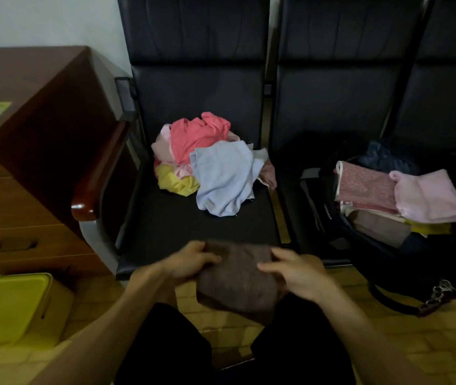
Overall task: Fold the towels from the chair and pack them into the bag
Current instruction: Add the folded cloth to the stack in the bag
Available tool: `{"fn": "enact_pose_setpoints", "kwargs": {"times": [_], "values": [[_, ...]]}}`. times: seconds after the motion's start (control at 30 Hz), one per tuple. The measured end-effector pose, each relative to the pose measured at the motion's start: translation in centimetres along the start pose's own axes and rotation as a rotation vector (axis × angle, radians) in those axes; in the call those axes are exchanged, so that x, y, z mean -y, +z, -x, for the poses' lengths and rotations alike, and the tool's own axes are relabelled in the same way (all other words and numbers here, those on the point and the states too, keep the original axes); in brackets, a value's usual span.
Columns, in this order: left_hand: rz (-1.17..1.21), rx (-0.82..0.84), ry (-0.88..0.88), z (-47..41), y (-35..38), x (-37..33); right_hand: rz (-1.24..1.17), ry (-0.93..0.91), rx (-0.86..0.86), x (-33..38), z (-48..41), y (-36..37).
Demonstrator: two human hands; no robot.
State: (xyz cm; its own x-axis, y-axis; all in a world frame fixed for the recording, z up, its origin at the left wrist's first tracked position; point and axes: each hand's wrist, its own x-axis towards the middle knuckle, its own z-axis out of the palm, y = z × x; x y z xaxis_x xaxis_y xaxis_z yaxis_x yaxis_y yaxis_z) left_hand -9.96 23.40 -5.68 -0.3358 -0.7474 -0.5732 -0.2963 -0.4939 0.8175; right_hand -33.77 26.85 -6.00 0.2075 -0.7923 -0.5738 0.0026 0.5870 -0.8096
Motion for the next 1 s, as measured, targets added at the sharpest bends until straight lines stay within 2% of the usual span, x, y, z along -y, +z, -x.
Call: {"fn": "enact_pose_setpoints", "kwargs": {"times": [0.07, 0.17, 0.23, 0.3, 0.5, 0.67, 0.77, 0.9, 1.0], "values": [[-0.008, -0.064, 0.277, 2.1, -0.5, -4.9, 0.021, -0.268, 0.0, 4.8, 1.8, -0.5], [-0.056, -0.009, 0.613, 7.6, -1.3, -11.9, 0.018, -0.621, 0.002, 11.8, 6.5, -0.7], [-0.191, -0.021, 0.761, 9.9, -1.7, -14.4, 0.068, -0.778, 0.022, 14.2, 8.6, -0.5], [-0.305, -0.036, 0.872, 10.6, -1.5, -15.3, 0.113, -0.84, -0.009, 14.8, 8.9, -0.6], [-0.328, 0.02, 0.913, 10.6, -0.9, -15.0, 0.091, -0.815, -0.023, 13.9, 8.7, -1.1], [-0.215, 0.035, 0.942, 11.0, 0.2, -14.9, -0.117, -0.771, -0.057, 13.3, 9.5, -0.3], [-0.125, 0.038, 0.936, 11.0, 0.7, -14.8, -0.248, -0.663, -0.049, 12.3, 9.8, 0.2], [-0.153, -0.029, 0.928, 10.0, 1.0, -14.4, -0.372, -0.415, 0.108, 9.5, 9.7, 1.4], [-0.26, -0.11, 0.882, 8.9, 0.6, -13.7, -0.27, -0.407, 0.076, 8.0, 8.7, 2.0]]}}
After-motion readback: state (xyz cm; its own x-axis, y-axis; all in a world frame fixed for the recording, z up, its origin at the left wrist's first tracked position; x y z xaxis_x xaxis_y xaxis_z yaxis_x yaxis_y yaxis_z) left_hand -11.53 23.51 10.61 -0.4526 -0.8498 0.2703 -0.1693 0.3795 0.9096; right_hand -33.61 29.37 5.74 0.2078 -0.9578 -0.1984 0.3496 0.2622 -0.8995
